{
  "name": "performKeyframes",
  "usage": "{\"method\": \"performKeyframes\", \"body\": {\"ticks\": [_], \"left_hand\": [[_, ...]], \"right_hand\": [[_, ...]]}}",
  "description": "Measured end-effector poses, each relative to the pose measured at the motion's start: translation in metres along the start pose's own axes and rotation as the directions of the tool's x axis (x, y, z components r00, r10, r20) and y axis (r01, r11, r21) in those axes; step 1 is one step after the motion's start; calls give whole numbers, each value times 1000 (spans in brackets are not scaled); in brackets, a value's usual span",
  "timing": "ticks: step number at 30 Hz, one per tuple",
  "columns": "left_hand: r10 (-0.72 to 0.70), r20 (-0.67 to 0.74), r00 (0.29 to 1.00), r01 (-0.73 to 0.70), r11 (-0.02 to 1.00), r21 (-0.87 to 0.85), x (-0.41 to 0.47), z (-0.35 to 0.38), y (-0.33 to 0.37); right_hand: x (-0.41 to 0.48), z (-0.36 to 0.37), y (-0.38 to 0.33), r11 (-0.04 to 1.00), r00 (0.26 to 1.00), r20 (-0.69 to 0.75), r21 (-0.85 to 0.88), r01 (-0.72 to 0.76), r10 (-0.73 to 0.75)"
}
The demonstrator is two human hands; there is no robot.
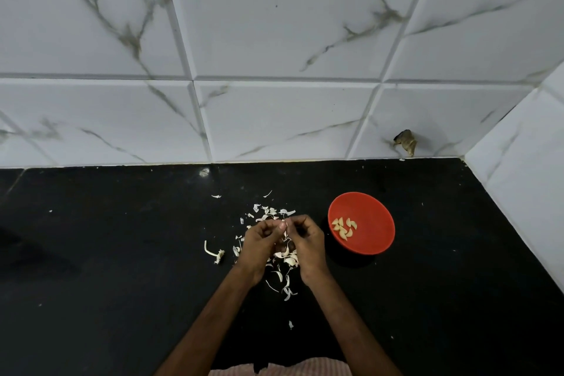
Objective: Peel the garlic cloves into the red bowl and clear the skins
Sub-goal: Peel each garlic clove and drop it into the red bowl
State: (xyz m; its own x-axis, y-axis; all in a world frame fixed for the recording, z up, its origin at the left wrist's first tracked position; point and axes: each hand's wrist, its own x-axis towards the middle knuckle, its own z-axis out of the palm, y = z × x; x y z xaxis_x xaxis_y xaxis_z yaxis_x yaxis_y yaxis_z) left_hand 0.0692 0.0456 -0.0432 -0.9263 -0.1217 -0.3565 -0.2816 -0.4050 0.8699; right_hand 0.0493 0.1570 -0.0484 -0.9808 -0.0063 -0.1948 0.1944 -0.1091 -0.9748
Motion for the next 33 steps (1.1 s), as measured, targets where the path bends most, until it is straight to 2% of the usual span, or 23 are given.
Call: {"method": "performKeyframes", "body": {"ticks": [5, 11, 14, 17, 21, 25, 28, 30, 33], "left_hand": [[7, 32, 999, -9, 997, 83, 1, -5, 1], [100, 54, 993, -111, 964, 243, 1, -9, 4], [156, 53, 986, -165, 937, 309, 2, -8, 6], [261, 80, 962, -265, 825, 499, 5, -9, 10], [280, 140, 950, -290, 616, 733, 3, -11, 17], [259, 159, 953, -293, 654, 697, 1, -6, 25], [283, 156, 946, -307, 638, 706, -2, -5, 29], [296, 151, 943, -313, 641, 701, -5, -4, 30], [298, 151, 943, -318, 658, 683, -9, 0, 33]], "right_hand": [[-2, 4, -7, 988, 994, -11, -113, 108, -110], [0, 2, -11, 986, 996, -58, -157, 52, -62], [-2, 1, -14, 978, 997, 40, -194, 80, -73], [-3, 2, -20, 938, 980, 147, -300, 172, -133], [6, -1, -36, 844, 965, 182, -472, 254, -188], [9, -1, -49, 746, 944, 261, -584, 320, -200], [10, 0, -54, 723, 938, 270, -601, 341, -217], [10, -5, -57, 758, 942, 252, -563, 329, -221], [10, -12, -62, 877, 944, 253, -377, 299, -213]]}}
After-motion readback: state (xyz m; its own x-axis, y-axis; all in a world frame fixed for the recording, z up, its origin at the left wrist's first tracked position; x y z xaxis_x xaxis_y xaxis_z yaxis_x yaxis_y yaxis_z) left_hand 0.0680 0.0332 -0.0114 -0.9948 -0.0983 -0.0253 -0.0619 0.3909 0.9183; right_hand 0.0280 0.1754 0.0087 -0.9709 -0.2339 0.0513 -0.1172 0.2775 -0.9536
